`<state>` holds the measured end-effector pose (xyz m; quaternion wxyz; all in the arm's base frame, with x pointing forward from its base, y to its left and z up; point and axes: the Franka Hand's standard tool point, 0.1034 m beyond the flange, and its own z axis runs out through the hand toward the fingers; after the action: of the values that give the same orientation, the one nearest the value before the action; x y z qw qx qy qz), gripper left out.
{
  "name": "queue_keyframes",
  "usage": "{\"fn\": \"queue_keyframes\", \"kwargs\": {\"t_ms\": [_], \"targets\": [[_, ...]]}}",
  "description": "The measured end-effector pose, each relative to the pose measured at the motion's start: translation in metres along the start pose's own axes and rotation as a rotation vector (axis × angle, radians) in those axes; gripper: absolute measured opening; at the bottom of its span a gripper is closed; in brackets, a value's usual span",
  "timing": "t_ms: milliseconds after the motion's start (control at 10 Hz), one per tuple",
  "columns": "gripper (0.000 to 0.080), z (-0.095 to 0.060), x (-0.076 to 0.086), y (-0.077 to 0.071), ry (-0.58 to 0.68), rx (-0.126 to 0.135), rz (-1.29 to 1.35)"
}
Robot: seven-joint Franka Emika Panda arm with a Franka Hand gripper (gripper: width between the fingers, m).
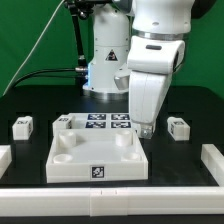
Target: Assemble one leg
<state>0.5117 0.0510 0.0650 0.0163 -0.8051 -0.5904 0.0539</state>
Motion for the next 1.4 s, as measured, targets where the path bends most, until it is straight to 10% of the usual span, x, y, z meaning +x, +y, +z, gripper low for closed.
{"fn": "queue_keyframes", "kwargs": {"t_ms": [300, 600, 1100, 1400], "targets": [[0.0650, 0.006, -0.001, -0.002, 0.022, -0.036, -0.069], [0.0650, 0.020, -0.031, -0.041, 0.047, -0.115, -0.277], [0.0650, 0.021, -0.037, -0.045, 0.043, -0.105, -0.264], [0.0650, 0.041, -0.068, -0.067, 0.046, -0.101, -0.341]]}}
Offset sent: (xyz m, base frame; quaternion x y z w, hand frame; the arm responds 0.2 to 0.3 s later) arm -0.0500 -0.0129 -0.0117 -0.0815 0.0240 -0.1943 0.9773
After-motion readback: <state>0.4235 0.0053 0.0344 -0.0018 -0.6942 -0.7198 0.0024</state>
